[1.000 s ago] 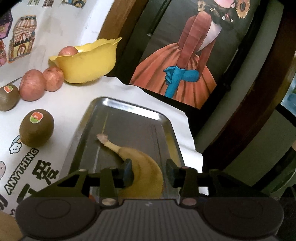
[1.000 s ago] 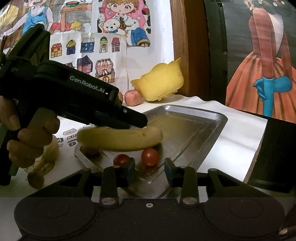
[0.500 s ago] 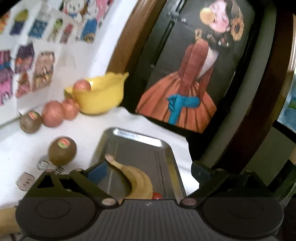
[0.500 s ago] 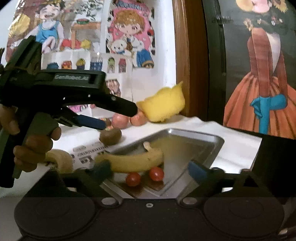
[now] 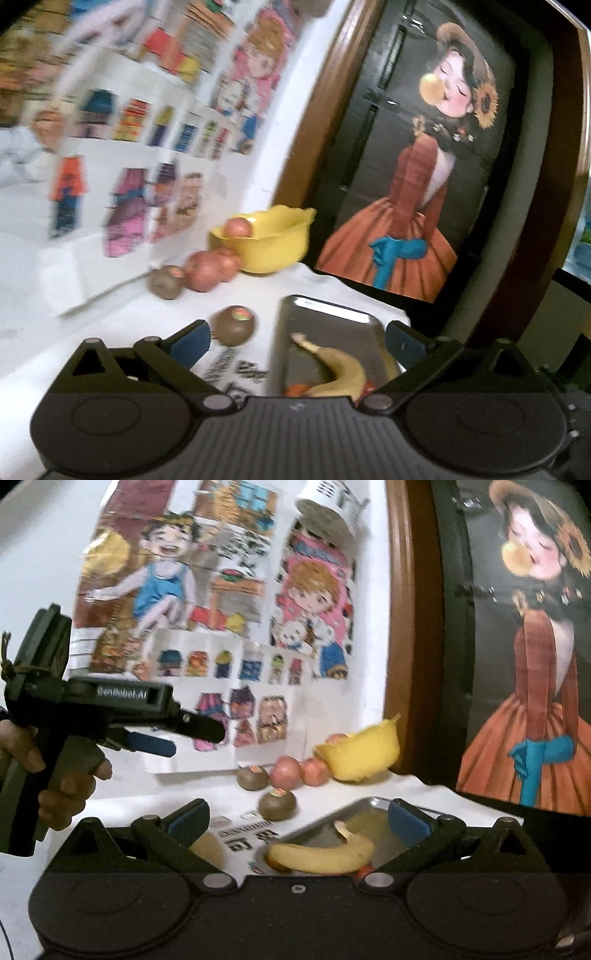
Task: Organize fruits
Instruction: 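Open the left gripper to release the banana and withdraw, then move the left gripper toward the remaining banana on the table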
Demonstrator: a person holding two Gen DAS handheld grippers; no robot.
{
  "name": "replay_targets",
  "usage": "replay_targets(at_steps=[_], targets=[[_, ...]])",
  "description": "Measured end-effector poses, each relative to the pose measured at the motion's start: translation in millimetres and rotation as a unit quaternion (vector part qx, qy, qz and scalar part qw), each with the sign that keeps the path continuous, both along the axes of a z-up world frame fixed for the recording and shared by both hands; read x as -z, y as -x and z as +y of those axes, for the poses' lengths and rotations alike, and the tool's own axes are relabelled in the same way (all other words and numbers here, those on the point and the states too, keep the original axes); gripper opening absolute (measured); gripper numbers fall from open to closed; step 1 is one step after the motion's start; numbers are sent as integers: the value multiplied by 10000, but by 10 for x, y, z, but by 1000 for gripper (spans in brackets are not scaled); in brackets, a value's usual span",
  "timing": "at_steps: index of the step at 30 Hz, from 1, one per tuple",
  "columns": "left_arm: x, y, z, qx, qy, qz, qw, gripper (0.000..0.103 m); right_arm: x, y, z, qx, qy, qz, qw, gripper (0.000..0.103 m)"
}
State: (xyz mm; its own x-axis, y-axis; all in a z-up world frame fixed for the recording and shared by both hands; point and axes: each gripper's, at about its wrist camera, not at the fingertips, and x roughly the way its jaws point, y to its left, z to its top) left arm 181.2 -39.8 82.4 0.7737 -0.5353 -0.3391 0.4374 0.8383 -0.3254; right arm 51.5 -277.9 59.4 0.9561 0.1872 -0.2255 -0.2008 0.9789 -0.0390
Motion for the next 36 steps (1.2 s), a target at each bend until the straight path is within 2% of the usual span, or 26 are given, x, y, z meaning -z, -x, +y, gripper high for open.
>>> replay_targets(at_steps=[7,12,16,24,30,36], targets=[[108,184,646,-493,-160,117,9986,103,-4,188,442,-115,180,93,9997,102],[251,248,986,-756,-337,263,9962,103,122,160,678,-116,209,486,9985,102],[398,281,1106,-813,-604,358,9942,103,242,105,816,-54,350,869,9956,102],[637,318,1046,-622,-992,407,9923,103,479,-17,833,163,296,1391,9897,102],[686,269,865,-402,-1319,241,9902,103,622,-108,794,343,401,1640,9851,102],[721,160,685,-139,-1866,15,9823,103,722,-229,754,415,503,1765,9821,102]])
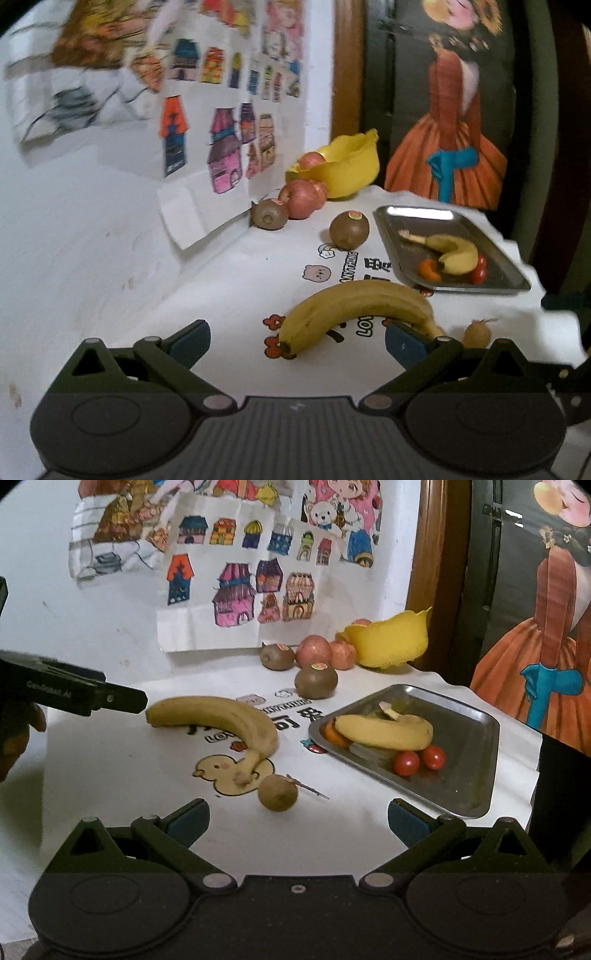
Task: Organize fruits
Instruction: 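Move the left gripper toward the remaining banana on the table, then grasp the second banana with the left gripper while the right approaches the small kiwi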
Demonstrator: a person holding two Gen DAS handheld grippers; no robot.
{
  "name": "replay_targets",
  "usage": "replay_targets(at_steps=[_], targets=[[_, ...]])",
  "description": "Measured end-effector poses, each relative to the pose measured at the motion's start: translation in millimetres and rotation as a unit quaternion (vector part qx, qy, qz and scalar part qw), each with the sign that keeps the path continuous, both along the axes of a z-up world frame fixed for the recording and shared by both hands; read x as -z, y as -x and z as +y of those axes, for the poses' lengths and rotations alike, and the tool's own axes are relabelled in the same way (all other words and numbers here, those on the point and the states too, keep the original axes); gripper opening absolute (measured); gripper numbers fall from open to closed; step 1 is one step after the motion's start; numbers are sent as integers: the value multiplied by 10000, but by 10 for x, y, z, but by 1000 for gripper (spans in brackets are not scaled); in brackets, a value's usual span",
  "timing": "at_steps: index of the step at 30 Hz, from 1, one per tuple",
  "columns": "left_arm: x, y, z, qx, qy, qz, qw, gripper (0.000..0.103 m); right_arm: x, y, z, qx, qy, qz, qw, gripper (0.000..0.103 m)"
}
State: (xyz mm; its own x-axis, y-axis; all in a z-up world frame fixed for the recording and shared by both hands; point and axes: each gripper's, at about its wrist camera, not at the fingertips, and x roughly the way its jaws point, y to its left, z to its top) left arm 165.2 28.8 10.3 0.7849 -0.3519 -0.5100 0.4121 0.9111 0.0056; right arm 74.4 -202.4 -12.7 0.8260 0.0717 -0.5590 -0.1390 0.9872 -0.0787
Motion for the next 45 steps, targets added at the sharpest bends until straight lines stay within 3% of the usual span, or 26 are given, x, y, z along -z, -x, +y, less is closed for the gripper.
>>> replay_targets(at_steps=[7,19,33,40,45], targets=[[49,-230,-207,380,-601,-137,9974,103,86,-188,-27,-97,-35,149,9998,102],[120,-623,-590,1094,-1105,-124,9878,103,141,-375,-113,-403,-473,253,9977,99],[256,-747,-736,1480,-1424,169,9785,102,155,-440,-120,-609,-593,336,9958,78],[256,-768,-752,1600,-1454,213,9761,93,170,-450,-113,-648,-590,408,9953,65],[258,-753,-794,1817,-1642,85,9695,88,188,-468,-114,-673,-612,481,9947,58]])
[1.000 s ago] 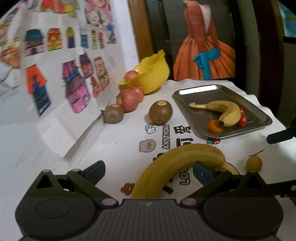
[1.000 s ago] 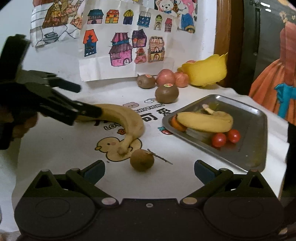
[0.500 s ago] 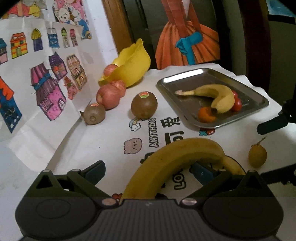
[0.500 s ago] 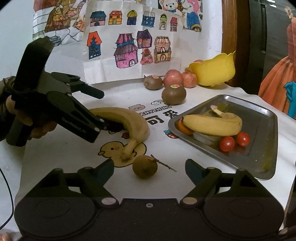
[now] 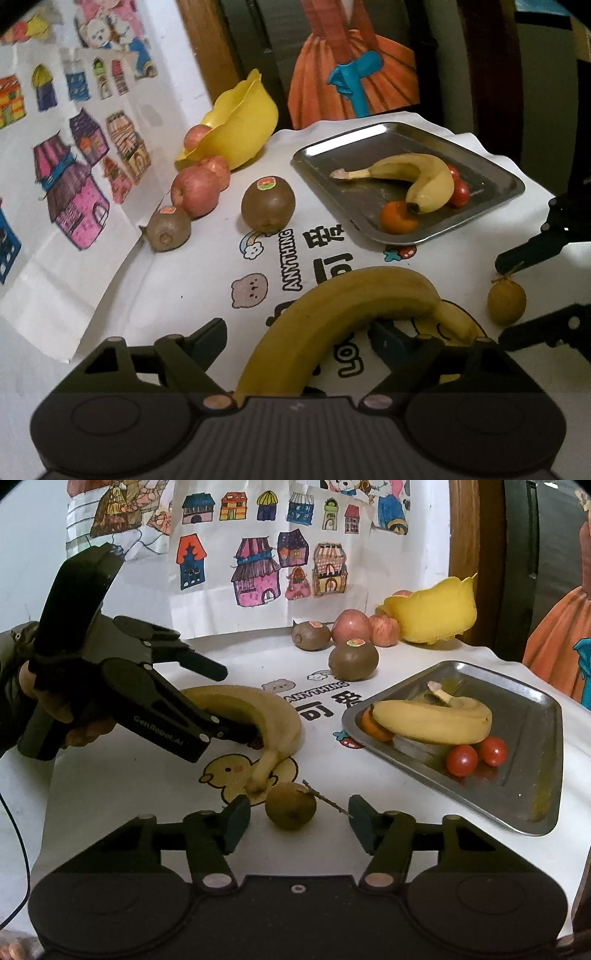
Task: Organize fruits
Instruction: 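Grasp the second banana with the left gripper while the right approaches the small kiwi, then lift the banana with the left gripper while the right grasps the small kiwi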
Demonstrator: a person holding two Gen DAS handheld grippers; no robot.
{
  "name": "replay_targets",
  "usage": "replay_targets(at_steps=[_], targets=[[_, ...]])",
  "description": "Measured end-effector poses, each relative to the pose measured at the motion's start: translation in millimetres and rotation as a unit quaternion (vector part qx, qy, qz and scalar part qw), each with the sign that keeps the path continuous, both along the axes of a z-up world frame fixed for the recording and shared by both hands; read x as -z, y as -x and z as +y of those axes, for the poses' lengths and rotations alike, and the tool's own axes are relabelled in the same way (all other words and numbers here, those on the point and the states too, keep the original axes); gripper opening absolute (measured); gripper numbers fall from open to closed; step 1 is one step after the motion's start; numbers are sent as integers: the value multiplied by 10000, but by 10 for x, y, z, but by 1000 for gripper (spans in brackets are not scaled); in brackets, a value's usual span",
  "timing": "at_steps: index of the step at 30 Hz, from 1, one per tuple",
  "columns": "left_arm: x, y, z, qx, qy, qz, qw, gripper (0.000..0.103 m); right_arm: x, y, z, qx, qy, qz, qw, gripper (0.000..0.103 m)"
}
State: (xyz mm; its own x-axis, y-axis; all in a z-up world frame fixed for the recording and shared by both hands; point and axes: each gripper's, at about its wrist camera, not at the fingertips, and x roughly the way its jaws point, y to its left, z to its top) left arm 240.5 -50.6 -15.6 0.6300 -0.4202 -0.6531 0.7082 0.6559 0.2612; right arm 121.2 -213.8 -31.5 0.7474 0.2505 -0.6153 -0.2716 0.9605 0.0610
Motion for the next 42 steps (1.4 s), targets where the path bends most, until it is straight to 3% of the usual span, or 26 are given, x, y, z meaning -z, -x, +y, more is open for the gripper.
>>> replay_targets(at_steps=[6,12,15,18,20,25,30,35,42], targets=[[-7,-84,-11,212,1,102,9997,86,3,-9,4,-62,-52,4,10000,56],[3,-221,46,279,267,588,9975,81,6,-49,33,-179,35,-22,9998,56],[5,-265,96,215,565,1015,9930,66,8,-52,33,-229,40,-31,9997,56],[-3,-242,83,93,556,1049,9929,63,6,-56,40,-277,42,-42,9996,53],[-20,-224,63,-24,552,1093,9925,51,4,-55,46,-284,57,-55,9996,52],[-66,-106,-6,-467,501,1246,9898,39,-4,-43,48,-283,48,-100,9995,49],[-105,36,-51,-693,469,1442,9860,37,-22,-1,22,-289,38,-140,9995,48],[-90,-4,-75,-684,546,1404,9862,42,-27,9,13,-286,36,-144,9995,47],[-76,2,-147,-756,577,1334,9865,41,-38,13,11,-276,23,-150,9995,46]])
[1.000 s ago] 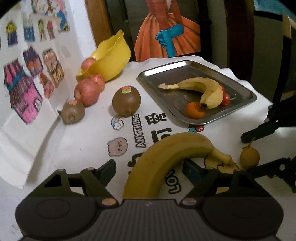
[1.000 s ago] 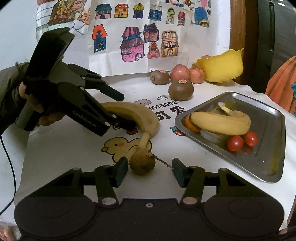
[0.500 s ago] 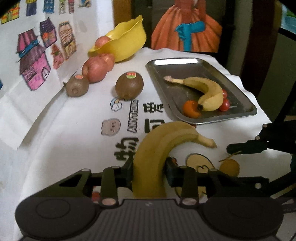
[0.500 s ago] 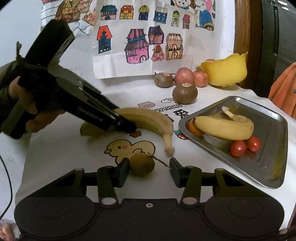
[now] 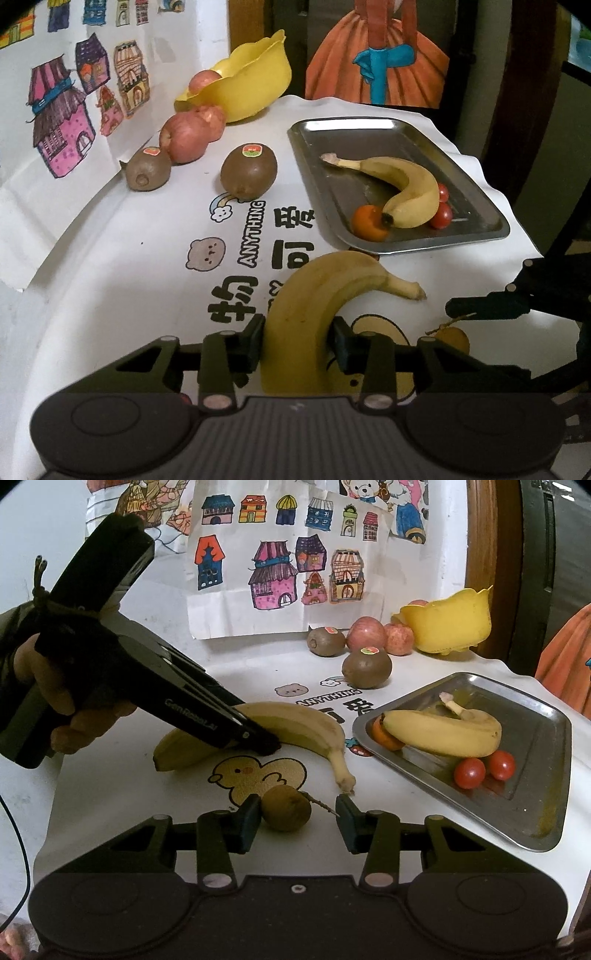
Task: Organize fruits
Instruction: 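Lift the banana with the left gripper while the right grasps the small kiwi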
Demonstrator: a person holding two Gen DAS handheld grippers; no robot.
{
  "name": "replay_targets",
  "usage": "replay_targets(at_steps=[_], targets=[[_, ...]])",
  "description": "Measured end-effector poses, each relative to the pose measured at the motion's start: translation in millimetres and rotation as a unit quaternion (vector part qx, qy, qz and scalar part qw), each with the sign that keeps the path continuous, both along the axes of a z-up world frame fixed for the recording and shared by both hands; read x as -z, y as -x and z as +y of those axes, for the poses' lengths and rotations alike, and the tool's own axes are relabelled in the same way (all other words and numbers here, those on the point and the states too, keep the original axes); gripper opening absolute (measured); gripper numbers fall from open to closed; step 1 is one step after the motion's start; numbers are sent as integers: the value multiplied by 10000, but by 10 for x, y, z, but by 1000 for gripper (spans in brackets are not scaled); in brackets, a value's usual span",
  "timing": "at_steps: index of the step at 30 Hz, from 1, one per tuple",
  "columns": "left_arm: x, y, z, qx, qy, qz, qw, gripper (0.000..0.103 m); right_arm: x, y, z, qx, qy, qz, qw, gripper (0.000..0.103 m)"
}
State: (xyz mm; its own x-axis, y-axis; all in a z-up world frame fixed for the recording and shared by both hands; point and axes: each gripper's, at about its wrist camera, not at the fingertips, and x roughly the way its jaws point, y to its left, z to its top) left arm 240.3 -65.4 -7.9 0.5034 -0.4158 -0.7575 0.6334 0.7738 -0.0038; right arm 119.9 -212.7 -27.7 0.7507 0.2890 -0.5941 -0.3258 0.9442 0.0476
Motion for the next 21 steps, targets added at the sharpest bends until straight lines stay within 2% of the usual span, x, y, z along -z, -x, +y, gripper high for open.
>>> replay_targets(at_steps=[7,14,21], targets=[[-26,-10,122,-536,492,385,9966,36,-21,55,-79,103,-74,-75,9999,45],[-36,-18,242,-803,1053,915,9870,36,-25,115,-112,109,-59,-117,9999,44],[-27,12,279,-979,1227,1018,9823,36,-39,197,-205,185,-123,-205,9995,44]])
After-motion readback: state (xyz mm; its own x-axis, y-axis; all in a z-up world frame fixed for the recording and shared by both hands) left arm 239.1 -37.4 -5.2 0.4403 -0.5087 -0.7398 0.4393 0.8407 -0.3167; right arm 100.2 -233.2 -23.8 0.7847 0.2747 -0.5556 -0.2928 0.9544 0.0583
